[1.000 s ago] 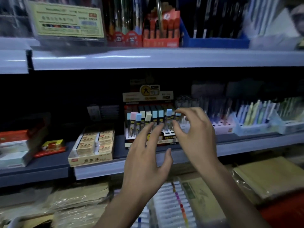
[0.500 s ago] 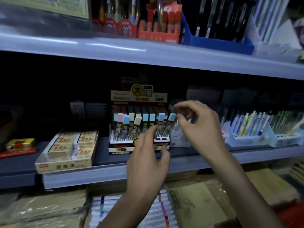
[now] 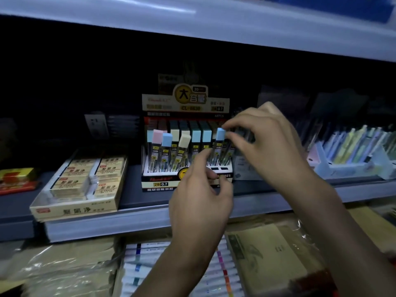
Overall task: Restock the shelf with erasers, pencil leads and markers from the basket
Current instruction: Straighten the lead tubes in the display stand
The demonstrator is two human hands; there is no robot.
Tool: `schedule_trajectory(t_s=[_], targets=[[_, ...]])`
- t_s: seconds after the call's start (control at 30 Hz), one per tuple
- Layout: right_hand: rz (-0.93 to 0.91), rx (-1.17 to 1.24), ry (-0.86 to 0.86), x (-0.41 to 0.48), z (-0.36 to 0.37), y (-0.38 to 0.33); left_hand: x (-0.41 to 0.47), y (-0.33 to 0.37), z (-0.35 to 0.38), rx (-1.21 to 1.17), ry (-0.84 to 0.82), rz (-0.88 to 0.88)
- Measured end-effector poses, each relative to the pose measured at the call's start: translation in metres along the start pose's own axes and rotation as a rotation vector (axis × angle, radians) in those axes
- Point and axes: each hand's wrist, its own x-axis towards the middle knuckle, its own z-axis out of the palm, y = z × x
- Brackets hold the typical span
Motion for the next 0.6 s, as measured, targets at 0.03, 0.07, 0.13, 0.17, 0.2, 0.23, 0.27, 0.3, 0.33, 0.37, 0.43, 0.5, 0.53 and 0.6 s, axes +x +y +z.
schedule_trajectory(t_s=[0.03,0.07,0.13,0.17,0.2,0.23,0.27,0.3,0.33,0.37,0.43,0.5,0.53,0.6], targets=[[0.006,-0.007,0.001,0.002,0.002,0.000,0.000,0.001,0.000,0.011,0.009,0.009],[0.015,-0.012,0.004,0.003,0.004,-0.001,0.001,0.002,0.000,0.010,0.015,0.007],[0.030,-0.019,0.020,0.006,0.009,-0.003,0.004,0.001,-0.001,-0.010,0.017,-0.021],[0.036,-0.024,0.026,0.007,0.011,-0.004,0.006,0.001,-0.001,-0.029,0.014,-0.038],[0.042,-0.032,0.026,0.007,0.013,-0.004,0.007,0.001,-0.001,-0.048,0.014,-0.051],[0.049,-0.041,0.017,0.008,0.014,-0.005,0.009,0.000,0.000,-0.064,0.017,-0.058],[0.058,-0.050,0.006,0.009,0.015,-0.006,0.010,-0.001,0.000,-0.075,0.019,-0.062],[0.070,-0.050,-0.002,0.010,0.016,-0.006,0.011,-0.001,0.001,-0.080,0.019,-0.064],[0.085,-0.046,-0.006,0.011,0.016,-0.007,0.011,-0.001,0.001,-0.084,0.017,-0.063],[0.100,-0.040,-0.008,0.011,0.015,-0.008,0.012,-0.001,0.002,-0.093,0.013,-0.062],[0.125,-0.036,-0.015,0.013,0.012,-0.009,0.012,-0.001,0.002,-0.118,-0.004,-0.061],[0.137,-0.039,-0.021,0.013,0.010,-0.010,0.012,-0.002,0.003,-0.130,-0.018,-0.062],[0.141,-0.040,-0.024,0.013,0.009,-0.010,0.013,-0.002,0.002,-0.132,-0.026,-0.062],[0.145,-0.040,-0.038,0.013,0.008,-0.010,0.012,-0.002,0.002,-0.135,-0.041,-0.056]])
